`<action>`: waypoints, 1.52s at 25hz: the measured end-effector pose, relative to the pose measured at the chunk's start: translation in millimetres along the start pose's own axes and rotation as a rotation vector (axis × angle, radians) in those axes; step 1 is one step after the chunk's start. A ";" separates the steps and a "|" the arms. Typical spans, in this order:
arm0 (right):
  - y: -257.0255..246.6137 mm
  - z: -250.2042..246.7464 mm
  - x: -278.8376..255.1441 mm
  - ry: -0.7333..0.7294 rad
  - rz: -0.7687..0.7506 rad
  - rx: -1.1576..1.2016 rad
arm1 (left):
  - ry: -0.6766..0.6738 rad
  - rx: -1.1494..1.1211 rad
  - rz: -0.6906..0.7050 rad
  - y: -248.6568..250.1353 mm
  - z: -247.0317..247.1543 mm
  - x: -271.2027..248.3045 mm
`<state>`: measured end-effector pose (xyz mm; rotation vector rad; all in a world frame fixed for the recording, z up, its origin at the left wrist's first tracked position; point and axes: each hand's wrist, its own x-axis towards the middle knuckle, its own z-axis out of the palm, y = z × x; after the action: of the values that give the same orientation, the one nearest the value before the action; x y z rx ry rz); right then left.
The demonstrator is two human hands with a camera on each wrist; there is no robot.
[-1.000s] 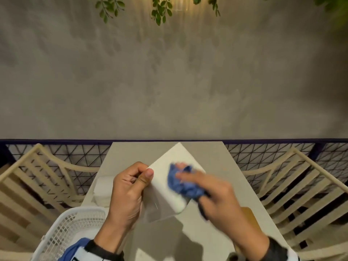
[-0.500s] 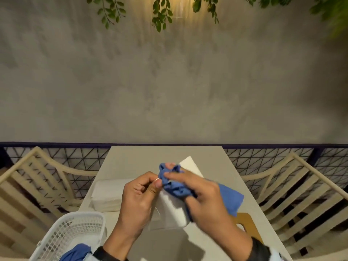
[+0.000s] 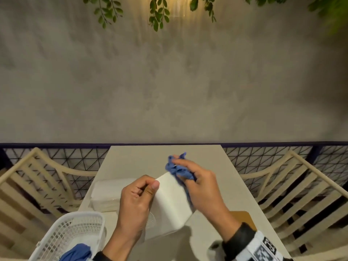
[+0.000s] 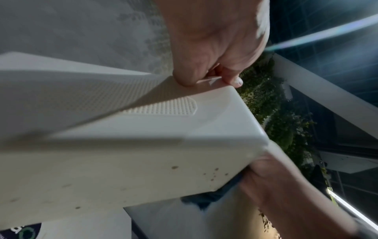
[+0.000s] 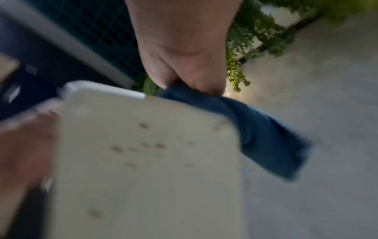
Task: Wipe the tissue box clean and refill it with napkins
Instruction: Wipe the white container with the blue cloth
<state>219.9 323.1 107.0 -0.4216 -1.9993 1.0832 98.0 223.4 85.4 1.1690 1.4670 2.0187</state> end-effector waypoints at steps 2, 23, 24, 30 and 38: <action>-7.0 9.1 -20.5 -0.120 -0.175 -0.012 | 0.037 -0.075 -0.027 -2.5 -8.9 4.7; -4.9 7.4 -22.5 -0.225 -0.424 -0.146 | 0.042 -0.204 -0.079 1.8 -12.3 2.6; 0.2 3.2 -16.6 -0.151 -0.334 -0.128 | 0.027 -0.248 -0.107 3.9 -12.4 0.3; 8.3 -7.3 4.6 0.028 0.301 0.420 | 0.071 -0.435 -0.167 10.0 -24.1 -2.5; 0.7 -14.2 5.9 -0.093 0.065 0.177 | -0.258 0.070 -0.195 27.3 -43.9 8.8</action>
<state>227.3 334.9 113.7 -0.3504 -1.9615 1.3297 62.2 193.3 109.0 1.2111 1.4678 1.6342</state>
